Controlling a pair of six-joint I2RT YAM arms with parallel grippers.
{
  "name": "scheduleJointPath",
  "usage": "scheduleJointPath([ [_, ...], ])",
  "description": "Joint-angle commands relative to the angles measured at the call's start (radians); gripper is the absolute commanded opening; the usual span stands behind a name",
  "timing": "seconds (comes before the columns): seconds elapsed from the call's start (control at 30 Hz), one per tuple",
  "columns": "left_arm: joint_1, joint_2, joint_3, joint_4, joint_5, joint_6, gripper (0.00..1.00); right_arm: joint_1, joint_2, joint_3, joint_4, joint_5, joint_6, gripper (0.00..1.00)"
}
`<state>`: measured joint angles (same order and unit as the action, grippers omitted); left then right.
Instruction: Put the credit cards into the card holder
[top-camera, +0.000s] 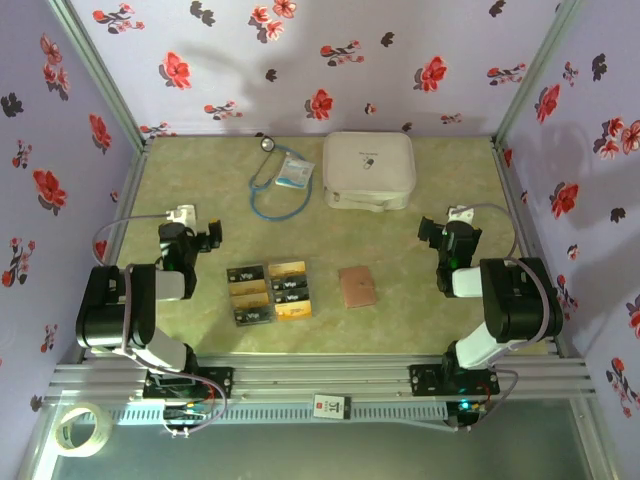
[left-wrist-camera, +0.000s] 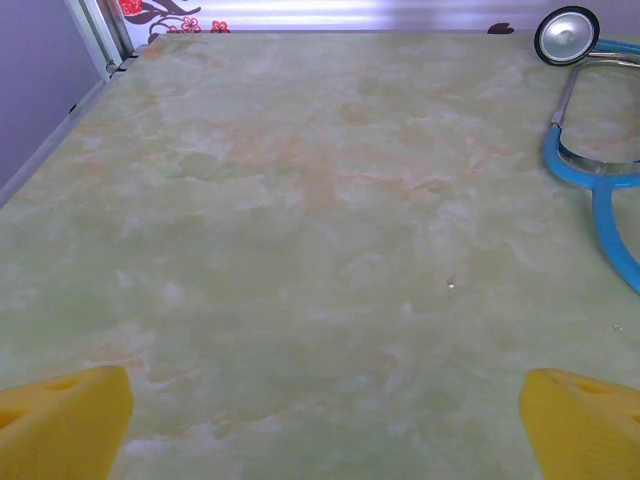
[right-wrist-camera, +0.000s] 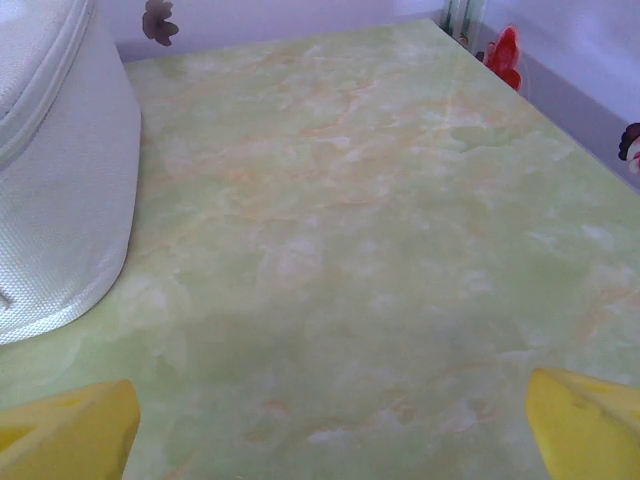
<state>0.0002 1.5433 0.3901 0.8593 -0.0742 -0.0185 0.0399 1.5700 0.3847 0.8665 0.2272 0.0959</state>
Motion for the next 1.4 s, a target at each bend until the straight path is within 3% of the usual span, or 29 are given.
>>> scheduleJointPath([
  [0.0,0.006,0.000,0.010,0.011,0.010,0.013,1.00,-0.005,-0.011,0.001,0.022,-0.010,-0.015,0.99],
  [1.3,0.010,-0.003,0.014,0.005,0.007,0.008,1.00,-0.029,-0.014,0.006,0.013,-0.045,0.001,0.99],
  [1.37,0.006,-0.070,0.042,-0.095,-0.025,-0.001,1.00,-0.025,-0.088,0.018,-0.055,-0.004,0.005,0.99],
])
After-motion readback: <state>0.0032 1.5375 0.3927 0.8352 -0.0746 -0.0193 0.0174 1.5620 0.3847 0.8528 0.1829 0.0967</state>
